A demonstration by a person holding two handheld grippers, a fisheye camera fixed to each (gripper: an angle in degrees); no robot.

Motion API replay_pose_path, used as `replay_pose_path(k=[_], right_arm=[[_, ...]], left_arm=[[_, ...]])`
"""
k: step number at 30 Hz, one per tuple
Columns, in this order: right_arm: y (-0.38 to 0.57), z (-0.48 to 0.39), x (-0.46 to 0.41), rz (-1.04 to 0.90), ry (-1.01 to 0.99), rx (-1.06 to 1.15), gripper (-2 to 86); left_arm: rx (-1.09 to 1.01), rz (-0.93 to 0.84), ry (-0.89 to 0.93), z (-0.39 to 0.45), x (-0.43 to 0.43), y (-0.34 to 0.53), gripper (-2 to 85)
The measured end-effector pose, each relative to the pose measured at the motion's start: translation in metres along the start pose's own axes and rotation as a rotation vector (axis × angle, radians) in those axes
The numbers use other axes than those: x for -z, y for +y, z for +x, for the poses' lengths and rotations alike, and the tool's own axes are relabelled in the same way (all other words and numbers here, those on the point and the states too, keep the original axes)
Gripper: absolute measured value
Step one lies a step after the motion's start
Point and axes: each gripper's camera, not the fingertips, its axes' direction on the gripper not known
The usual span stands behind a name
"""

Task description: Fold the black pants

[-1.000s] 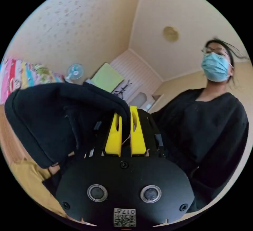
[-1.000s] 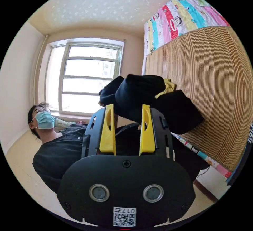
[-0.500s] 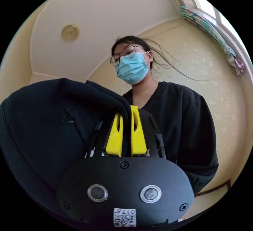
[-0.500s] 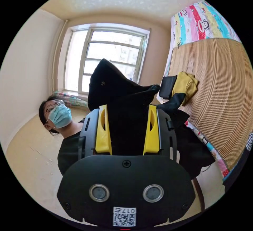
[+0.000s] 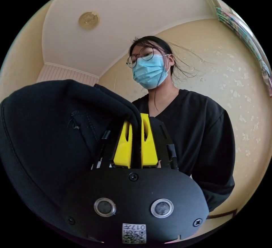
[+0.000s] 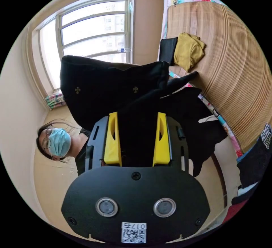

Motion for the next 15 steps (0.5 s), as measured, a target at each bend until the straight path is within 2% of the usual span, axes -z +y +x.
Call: replay_pose_path(k=[2,6,10,13,15], right_arm=[[-0.017,-0.003,-0.007,-0.054,0.057,-0.009,19.8],[-0.039,-0.005,-0.024,-0.171,-0.134,0.066,14.0],[-0.033,0.003,0.016,-0.059,-0.260,0.110,15.6],[-0.037,-0.001,0.024,-0.113,-0.122,0.061,18.7],[-0.049,-0.018,-0.008,-0.279,-0.012,0.041,20.1]], left_arm=[[0.024,-0.047,0.003,-0.014,-0.017,0.001,5.1],[0.055,-0.100,0.014,-0.032,-0.037,0.006,5.2],[0.076,-0.088,-0.023,-0.037,-0.035,0.014,5.3],[0.108,-0.106,-0.082,-0.045,-0.033,0.015,5.4],[0.125,-0.117,-0.084,-0.055,-0.036,0.015,5.4]])
